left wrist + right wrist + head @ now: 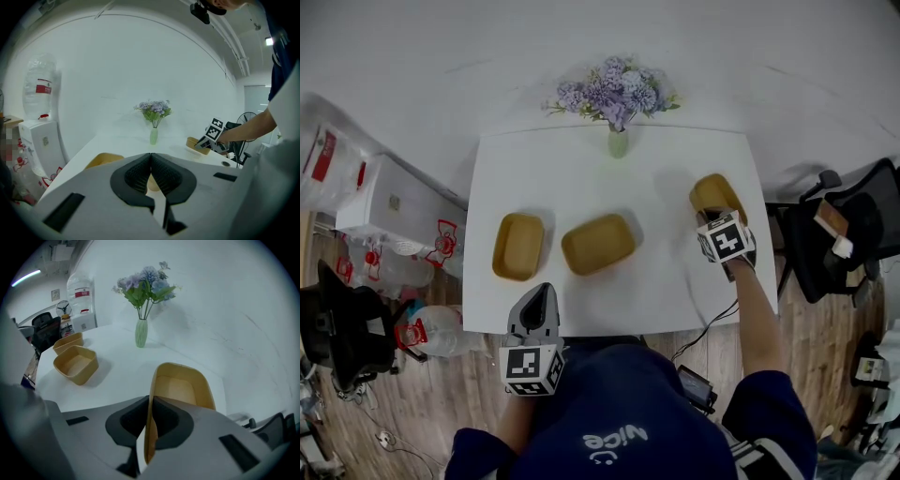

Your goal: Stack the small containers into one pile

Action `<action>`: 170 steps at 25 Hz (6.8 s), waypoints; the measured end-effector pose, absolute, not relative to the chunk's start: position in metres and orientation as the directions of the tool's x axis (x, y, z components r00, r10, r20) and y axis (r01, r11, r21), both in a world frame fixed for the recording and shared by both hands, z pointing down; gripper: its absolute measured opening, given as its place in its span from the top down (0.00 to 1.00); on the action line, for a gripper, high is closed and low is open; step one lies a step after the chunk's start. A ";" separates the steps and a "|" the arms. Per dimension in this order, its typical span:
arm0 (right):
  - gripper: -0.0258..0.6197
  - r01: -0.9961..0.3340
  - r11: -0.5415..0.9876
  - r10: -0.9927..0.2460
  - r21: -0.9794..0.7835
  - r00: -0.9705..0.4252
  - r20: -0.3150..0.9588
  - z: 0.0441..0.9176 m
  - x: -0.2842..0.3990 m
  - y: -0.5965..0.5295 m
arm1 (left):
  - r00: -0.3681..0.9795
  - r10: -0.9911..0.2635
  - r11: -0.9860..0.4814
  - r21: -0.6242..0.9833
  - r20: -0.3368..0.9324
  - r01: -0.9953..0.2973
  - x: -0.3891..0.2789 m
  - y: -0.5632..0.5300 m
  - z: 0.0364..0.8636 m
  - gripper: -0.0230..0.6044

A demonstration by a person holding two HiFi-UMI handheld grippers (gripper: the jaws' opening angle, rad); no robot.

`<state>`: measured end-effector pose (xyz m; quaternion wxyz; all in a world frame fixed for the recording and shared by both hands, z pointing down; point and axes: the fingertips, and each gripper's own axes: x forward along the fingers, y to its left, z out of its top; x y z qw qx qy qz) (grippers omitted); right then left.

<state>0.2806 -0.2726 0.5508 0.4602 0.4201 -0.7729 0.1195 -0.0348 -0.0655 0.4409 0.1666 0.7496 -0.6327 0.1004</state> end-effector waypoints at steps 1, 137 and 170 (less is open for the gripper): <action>0.88 -0.739 0.637 -0.546 0.218 -0.233 0.805 0.544 0.276 -0.271 | 0.180 -0.915 -0.143 0.125 0.360 -0.982 -0.035 -0.065 0.441 0.93; 0.87 0.848 0.406 -0.061 0.341 -0.347 0.936 0.584 -0.150 -0.106 | -0.201 -0.886 0.295 0.174 0.418 -0.939 -0.236 0.022 0.479 0.93; 0.87 0.474 0.778 -0.279 0.411 -0.326 0.903 0.503 0.009 -0.145 | 0.156 -0.911 -0.076 0.217 0.382 -0.973 -0.123 -0.071 0.472 0.93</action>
